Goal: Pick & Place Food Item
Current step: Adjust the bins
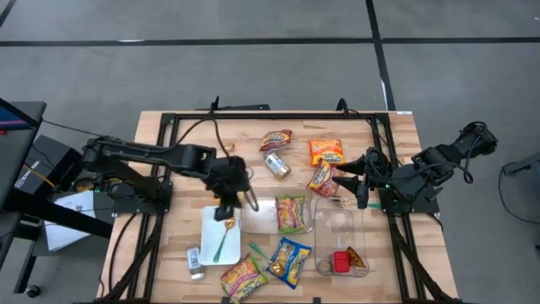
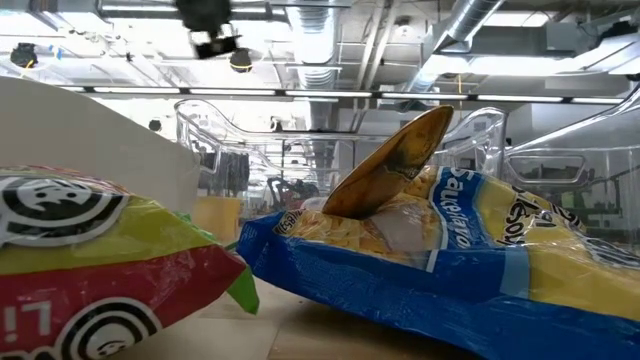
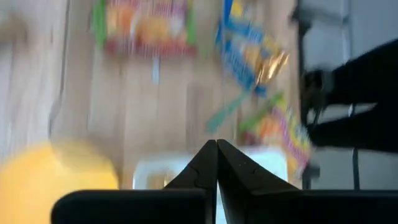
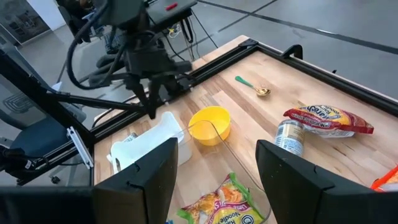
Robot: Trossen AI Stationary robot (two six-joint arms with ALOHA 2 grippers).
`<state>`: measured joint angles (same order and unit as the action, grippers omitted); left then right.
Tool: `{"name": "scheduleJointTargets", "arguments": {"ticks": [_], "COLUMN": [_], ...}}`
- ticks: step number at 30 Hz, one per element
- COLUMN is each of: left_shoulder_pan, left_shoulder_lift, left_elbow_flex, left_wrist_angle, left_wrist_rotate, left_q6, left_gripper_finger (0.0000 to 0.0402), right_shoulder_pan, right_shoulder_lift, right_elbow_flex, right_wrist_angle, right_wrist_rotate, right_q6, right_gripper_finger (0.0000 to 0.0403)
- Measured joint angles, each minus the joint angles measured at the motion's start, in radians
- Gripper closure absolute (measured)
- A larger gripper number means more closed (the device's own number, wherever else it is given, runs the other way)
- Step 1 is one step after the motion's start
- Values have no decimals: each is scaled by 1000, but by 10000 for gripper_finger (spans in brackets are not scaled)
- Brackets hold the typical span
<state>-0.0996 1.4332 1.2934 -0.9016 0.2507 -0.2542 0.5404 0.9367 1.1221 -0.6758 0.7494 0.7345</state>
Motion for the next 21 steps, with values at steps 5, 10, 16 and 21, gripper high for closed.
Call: {"name": "scheduleJointTargets", "arguments": {"ticks": [5, 10, 16, 21], "left_shoulder_pan": [-61, -94, -117, -121], "left_shoulder_lift": [-20, -19, -28, -51], "left_elbow_flex": [-3, -129, -317, -429], "left_wrist_angle": [-97, -45, 89, 194], "left_wrist_rotate": [-72, -71, -75, -63], "left_q6": [-34, -84, -195, -244], "left_gripper_finger": [401, 401, 401, 401], "right_shoulder_pan": [0, 0, 0, 0], "right_shoulder_lift": [0, 0, 0, 0], "right_elbow_flex": [0, 0, 0, 0], "right_wrist_angle": [0, 1, 0, -4], "right_wrist_rotate": [11, 11, 11, 11], "right_q6": [0, 13, 18, 18], "right_gripper_finger": [192, 192, 192, 192]}}
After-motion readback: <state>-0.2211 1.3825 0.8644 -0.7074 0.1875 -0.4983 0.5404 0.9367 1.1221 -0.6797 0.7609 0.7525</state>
